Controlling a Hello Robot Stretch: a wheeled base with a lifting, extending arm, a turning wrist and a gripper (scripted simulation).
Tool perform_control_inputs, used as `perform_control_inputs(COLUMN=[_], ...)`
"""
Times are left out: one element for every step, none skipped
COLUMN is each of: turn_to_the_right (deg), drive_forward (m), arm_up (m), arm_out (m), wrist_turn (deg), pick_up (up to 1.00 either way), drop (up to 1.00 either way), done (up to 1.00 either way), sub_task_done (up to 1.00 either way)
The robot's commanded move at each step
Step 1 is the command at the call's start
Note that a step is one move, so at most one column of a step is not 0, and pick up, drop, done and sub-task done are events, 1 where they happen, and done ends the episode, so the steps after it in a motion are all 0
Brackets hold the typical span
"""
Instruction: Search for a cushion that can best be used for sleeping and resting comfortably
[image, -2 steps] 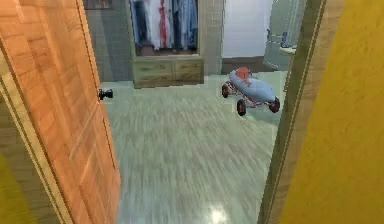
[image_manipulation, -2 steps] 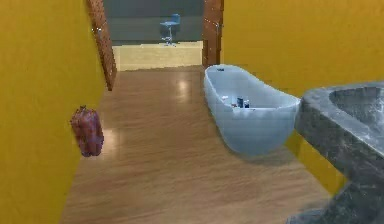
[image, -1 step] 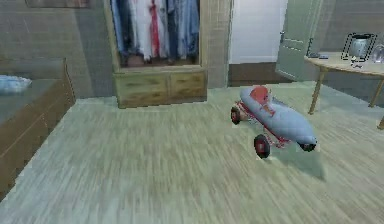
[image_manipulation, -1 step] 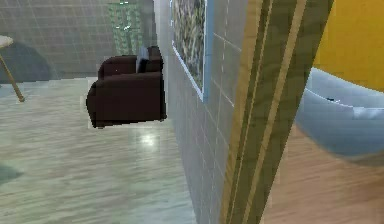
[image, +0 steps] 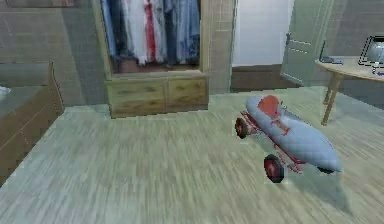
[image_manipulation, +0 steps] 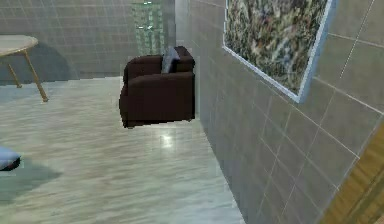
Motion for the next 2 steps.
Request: perform_control_inputs(turn_to_the_right=[-39.0, 0.0], drive_forward=[0.00, 0.40], arm_up=[0.00, 0.00], arm_out=[0.00, 0.00], wrist_turn=[0.0, 0.0], pick_up=[0.00, 0.00], drop=[0.00, 0.00], done=[0.00, 0.00], sub_task_done=[0.00, 0.00])
